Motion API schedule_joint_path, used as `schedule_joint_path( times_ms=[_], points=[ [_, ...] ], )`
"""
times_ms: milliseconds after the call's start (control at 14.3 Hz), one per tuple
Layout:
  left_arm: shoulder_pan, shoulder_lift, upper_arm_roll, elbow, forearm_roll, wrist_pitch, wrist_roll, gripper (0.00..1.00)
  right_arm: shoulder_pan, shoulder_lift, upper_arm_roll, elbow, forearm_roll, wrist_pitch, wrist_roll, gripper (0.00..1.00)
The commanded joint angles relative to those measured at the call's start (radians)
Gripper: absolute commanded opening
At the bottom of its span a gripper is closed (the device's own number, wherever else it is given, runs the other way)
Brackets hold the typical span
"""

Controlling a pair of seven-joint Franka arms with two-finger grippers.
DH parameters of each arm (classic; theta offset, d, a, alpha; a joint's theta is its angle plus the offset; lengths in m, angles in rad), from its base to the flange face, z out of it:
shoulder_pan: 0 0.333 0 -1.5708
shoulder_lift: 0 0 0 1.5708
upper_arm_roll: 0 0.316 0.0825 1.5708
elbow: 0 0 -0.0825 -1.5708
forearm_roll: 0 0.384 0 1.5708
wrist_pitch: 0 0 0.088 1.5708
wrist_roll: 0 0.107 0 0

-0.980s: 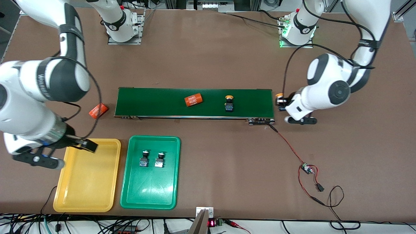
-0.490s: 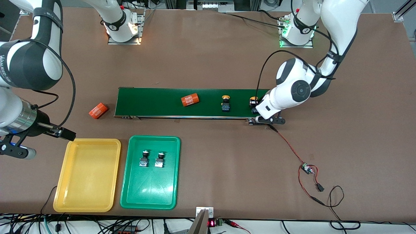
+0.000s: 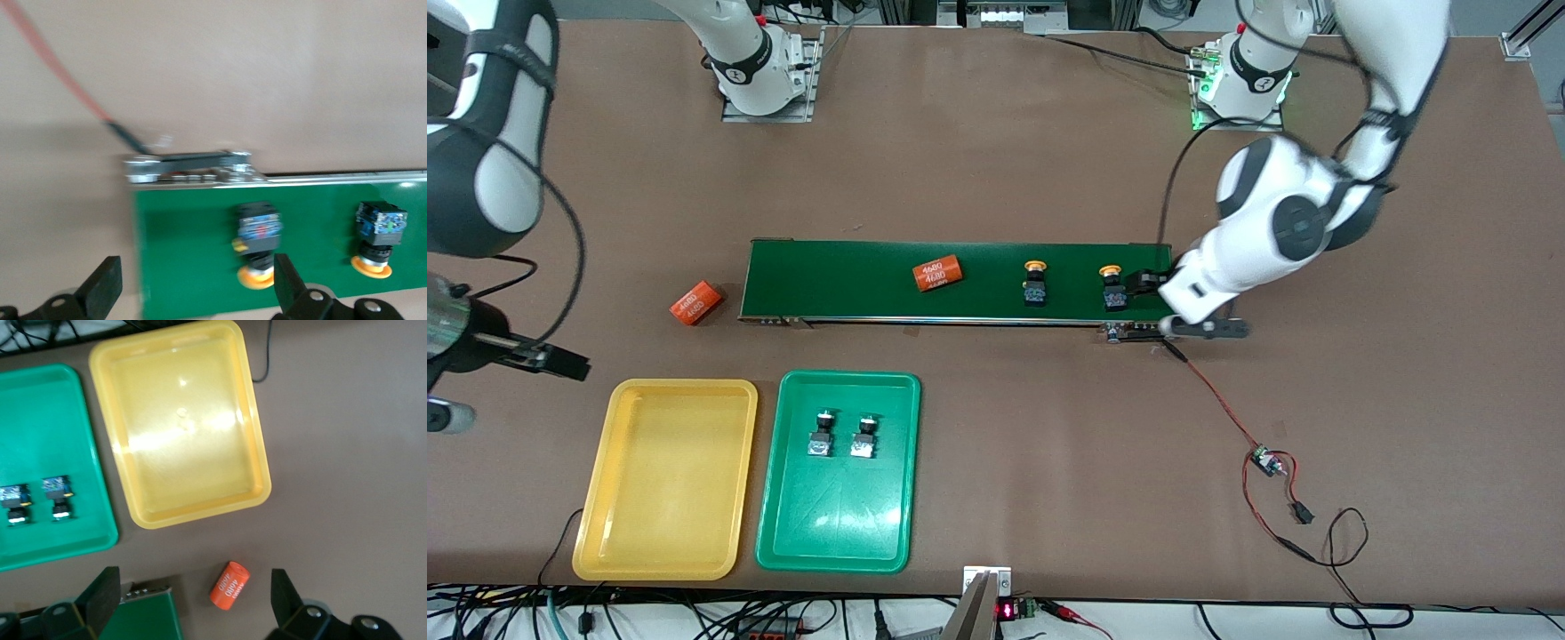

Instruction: Sort buttons by color to trays

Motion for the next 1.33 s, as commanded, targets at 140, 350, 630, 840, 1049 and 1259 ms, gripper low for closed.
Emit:
schedule_joint_path(
  times_ms=[140, 350, 630, 840, 1049, 1259],
  points=[
    [0.012, -0.153, 0.122, 0.044, 0.165, -0.175, 0.075, 1.0, -0.196, -0.235, 0.202, -0.399, 0.025, 0.175, -0.023, 1.0],
    [0.006, -0.147, 0.234, 0.223, 0.176, -0.344, 0.329, 1.0, -0.273, -0.259, 0.293, -0.42, -0.027, 0.163, -0.034, 1.0],
    [-0.043, -0.158, 0.377, 0.385, 0.167, -0.531, 0.468, 1.0, -0.25, -0.322, 0.351, -0.53, -0.105, 0.175, -0.036, 1.0],
    [-0.124, -0.149, 0.464, 0.402, 0.167, -0.466, 0.45, 1.0, -0.226, -0.342, 0.403, -0.565, -0.105, 0.168, -0.072, 1.0],
    [-0.135, -0.142, 0.466, 0.368, 0.174, -0.396, 0.434, 1.0, -0.137, -0.332, 0.412, -0.567, -0.102, 0.169, -0.036, 1.0],
    [-0.124, -0.142, 0.461, 0.402, 0.159, -0.496, 0.44, 1.0, -0.074, -0.312, 0.42, -0.569, -0.108, 0.169, 0.064, 1.0]
  ],
)
